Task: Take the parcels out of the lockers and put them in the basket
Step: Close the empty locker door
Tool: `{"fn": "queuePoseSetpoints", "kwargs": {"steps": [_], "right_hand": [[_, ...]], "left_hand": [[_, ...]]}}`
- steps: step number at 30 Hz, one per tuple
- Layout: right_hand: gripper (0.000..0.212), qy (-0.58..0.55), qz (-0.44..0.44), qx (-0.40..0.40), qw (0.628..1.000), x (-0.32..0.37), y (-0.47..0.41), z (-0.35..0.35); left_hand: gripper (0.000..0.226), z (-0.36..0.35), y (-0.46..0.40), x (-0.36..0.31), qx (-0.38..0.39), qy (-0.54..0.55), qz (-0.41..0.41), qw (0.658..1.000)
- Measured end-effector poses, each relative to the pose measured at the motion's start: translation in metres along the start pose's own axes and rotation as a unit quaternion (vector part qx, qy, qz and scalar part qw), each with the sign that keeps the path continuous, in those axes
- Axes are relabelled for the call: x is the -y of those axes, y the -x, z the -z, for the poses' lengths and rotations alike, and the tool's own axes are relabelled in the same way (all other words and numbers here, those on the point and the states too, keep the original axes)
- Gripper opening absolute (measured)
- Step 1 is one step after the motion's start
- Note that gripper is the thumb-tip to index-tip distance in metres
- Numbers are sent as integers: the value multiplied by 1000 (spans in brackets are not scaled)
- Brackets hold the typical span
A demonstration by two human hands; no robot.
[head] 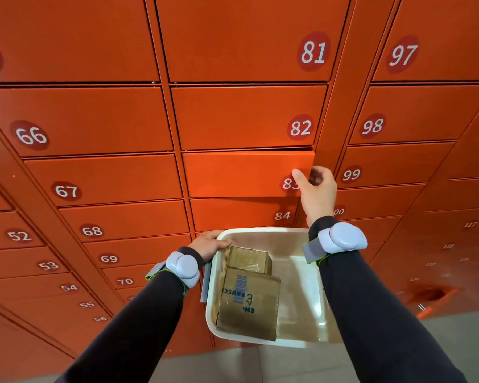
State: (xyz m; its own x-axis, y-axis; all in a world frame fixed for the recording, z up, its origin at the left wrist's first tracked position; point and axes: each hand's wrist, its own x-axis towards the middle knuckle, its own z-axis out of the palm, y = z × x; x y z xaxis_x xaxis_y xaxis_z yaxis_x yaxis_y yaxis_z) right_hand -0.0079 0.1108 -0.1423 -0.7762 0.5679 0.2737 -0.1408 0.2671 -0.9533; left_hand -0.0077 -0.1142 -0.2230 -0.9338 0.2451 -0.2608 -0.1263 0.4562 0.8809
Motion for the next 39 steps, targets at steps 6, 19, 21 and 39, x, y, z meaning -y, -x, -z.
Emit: {"fn": "queuePoseSetpoints", "kwargs": {"steps": [6, 19, 21, 39], "right_hand": [[27, 13, -9, -30, 999, -6, -1, -2], [11, -3, -42, 25, 999, -44, 14, 6], [11, -13, -29, 47, 998, -44, 8, 5], [16, 38, -47, 263, 963, -125, 17, 57]], "left_hand": [[13, -1, -2, 8, 18, -12, 0, 1000], [24, -29, -4, 38, 30, -18, 73, 997], [24, -34, -4, 39, 20, -23, 81, 996], [19, -125, 55, 49, -127, 78, 187, 971]]}}
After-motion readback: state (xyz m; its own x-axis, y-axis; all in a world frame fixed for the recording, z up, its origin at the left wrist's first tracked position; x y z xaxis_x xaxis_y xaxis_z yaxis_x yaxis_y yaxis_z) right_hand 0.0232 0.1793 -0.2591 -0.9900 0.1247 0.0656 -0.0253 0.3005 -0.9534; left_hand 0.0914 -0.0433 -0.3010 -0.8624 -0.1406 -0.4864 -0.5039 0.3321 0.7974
